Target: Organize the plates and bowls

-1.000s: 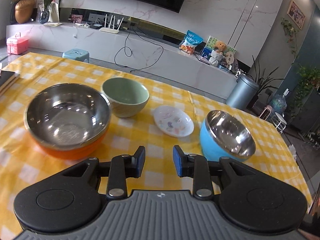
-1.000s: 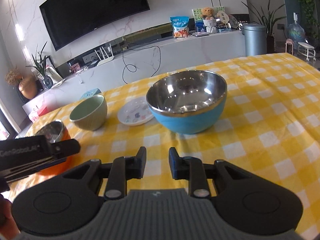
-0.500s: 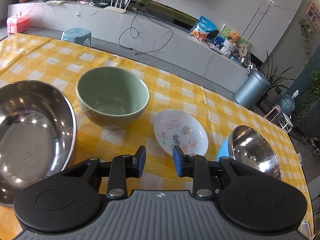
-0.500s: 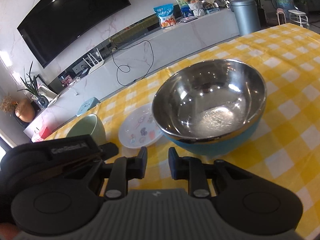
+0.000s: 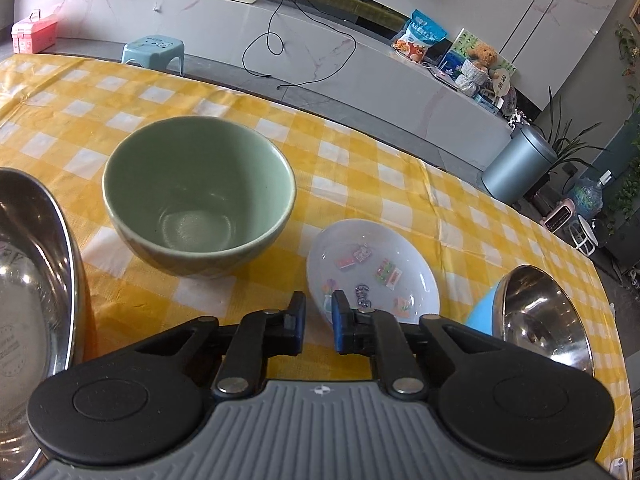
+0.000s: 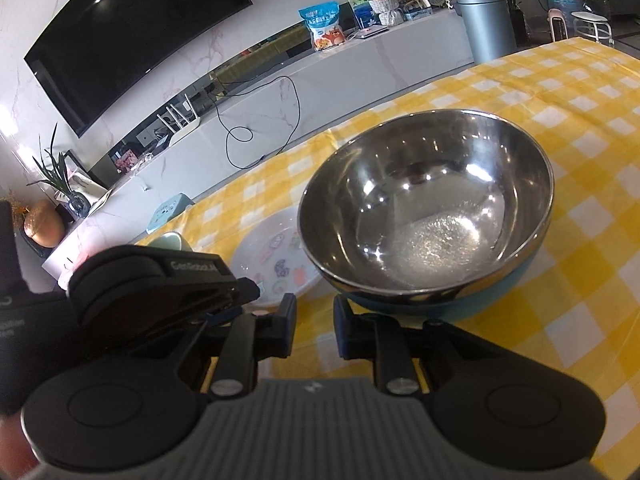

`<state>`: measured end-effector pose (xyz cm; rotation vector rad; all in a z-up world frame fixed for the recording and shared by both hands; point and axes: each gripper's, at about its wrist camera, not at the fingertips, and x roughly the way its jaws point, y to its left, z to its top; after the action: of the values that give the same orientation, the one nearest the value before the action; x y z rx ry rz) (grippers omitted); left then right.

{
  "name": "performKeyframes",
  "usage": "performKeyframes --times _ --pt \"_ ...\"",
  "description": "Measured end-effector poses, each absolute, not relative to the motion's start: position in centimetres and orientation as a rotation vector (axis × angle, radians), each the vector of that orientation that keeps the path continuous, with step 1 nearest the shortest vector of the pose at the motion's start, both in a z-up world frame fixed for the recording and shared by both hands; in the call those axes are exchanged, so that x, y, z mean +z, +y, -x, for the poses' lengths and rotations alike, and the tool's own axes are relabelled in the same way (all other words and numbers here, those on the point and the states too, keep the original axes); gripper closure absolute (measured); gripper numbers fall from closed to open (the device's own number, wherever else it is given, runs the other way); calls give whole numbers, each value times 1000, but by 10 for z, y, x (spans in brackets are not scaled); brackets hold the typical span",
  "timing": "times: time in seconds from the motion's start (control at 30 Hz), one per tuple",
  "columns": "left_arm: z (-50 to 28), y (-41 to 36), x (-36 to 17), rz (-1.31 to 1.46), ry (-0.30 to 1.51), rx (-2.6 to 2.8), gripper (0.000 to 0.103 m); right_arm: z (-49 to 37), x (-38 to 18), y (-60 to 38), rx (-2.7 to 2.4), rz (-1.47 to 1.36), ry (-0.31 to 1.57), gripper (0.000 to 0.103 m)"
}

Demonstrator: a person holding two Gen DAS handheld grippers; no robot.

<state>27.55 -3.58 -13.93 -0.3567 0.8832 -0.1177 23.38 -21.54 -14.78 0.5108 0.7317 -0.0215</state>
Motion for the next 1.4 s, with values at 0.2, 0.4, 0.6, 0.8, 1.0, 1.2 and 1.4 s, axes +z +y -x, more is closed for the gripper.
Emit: performKeyframes --times 0.2,0.4,0.6,0.8,1.0,1.2,1.4 --pt "-272 -36 -136 327 885 -116 100 -231 -146 -216 -20 -496 727 83" --pt "-252 -32 -127 299 903 -127 101 -223 -146 -221 -30 -512 722 82" --pt "-232 -25 -125 280 933 -146 101 -217 -150 -223 -40 -525 734 78" --pt "-221 -20 -132 278 945 -161 101 -213 -156 -225 -30 -517 744 78" --pt "-217 -17 -134 286 941 -167 101 -213 -161 -224 -27 -495 757 94" --pt "-207 -20 -129 266 931 -173 101 -207 -160 -227 -29 -486 757 103" --pt "-184 -18 -114 277 911 -170 101 -189 -147 -227 -16 -471 749 103"
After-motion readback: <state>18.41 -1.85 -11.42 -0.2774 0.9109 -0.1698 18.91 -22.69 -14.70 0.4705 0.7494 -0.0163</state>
